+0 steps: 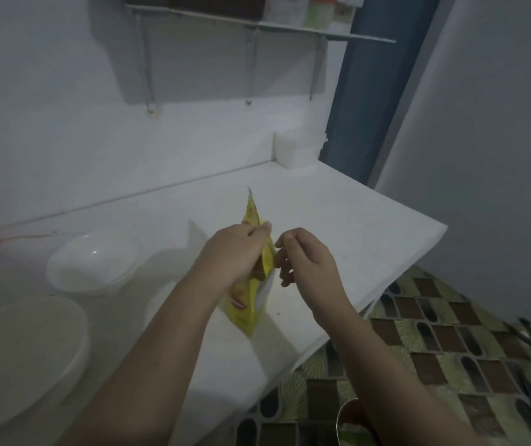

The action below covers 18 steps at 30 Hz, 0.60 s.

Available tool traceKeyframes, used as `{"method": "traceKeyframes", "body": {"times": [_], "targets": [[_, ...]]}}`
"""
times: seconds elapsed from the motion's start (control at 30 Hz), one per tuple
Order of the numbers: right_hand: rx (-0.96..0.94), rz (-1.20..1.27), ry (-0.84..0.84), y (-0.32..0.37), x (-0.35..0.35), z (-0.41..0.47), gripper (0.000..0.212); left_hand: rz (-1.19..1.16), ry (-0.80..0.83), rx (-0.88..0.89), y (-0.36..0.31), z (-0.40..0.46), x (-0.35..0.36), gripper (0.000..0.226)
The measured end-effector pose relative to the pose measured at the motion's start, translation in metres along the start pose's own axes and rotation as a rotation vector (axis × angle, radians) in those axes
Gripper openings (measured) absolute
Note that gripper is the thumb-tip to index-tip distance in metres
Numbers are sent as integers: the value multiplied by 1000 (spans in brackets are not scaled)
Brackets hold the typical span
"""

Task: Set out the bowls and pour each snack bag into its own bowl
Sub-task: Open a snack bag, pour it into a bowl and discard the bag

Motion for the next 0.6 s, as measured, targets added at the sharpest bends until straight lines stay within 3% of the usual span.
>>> {"method": "traceKeyframes", "body": {"times": [0.3, 0.6], "targets": [[30, 1, 141, 8, 6, 2, 27, -397, 170, 58, 2, -3, 19, 39], [14, -30, 236, 14, 21, -1, 39, -437, 140, 28, 12, -4, 15, 32]]}}
Point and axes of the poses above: each hand's wrist, its own z-axis towards the middle knuckle, its own x-axis out of the palm, y = z × x, the point moved 10 cm from there along z, towards the middle knuckle, and after that the axes turned 5 degrees about x, right-handed, at the moved point
